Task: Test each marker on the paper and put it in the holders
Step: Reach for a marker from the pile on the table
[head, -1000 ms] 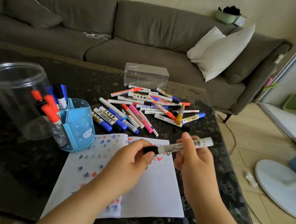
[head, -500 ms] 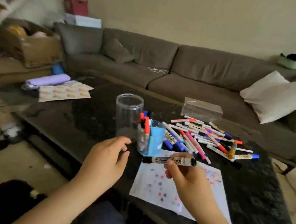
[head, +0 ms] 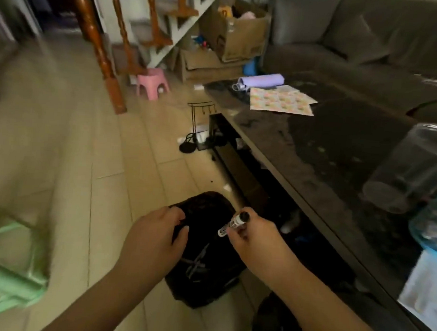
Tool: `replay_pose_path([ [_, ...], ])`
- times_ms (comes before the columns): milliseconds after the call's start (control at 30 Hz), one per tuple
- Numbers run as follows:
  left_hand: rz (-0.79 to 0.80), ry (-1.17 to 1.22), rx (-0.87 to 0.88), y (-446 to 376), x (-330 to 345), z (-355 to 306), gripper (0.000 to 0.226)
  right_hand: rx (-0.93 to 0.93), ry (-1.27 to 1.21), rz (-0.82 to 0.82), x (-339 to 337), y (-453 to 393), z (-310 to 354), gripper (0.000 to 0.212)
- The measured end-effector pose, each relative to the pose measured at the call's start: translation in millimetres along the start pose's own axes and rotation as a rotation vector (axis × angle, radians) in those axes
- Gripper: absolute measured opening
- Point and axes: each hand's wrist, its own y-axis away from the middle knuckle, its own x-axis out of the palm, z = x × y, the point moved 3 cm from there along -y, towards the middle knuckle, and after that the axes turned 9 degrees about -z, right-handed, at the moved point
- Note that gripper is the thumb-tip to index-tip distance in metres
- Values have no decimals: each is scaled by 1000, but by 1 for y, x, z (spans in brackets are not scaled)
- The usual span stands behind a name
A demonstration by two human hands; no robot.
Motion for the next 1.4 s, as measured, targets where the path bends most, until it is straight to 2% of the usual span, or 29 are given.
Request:
replay_pose_path([
  [100, 8, 5, -53, 0, 5, 12, 18, 58, 98, 164, 35, -11, 0, 34],
  [167, 29, -10, -59, -2, 10, 15, 24, 60, 156, 205, 44, -12, -3, 38],
  [367, 41, 51, -8, -10, 26, -4, 18, -54, 53, -34, -1, -5, -5, 11],
  [533, 53, 153, 131, -32, 40, -62, 12, -15, -12, -260, -75, 20, -32, 9],
  [833, 162, 359, 498, -46, 77, -248, 11, 298, 55, -639, -188, 112, -130, 15],
  [967, 223, 448, 645, -24, 106, -335, 8, 476, 52, -747, -224, 162, -174, 14],
  [1100, 282, 508, 767, -3, 132, -406, 18, 587, 71, -850, -253, 203, -213, 12],
  [1233, 344, 528, 812, 6, 160, -452, 16, 690, 131, -925, -279, 229, -253, 9],
  [1400, 388, 485, 833, 14, 189, -467, 19, 892, 262, -887, -300, 228, -306, 33],
])
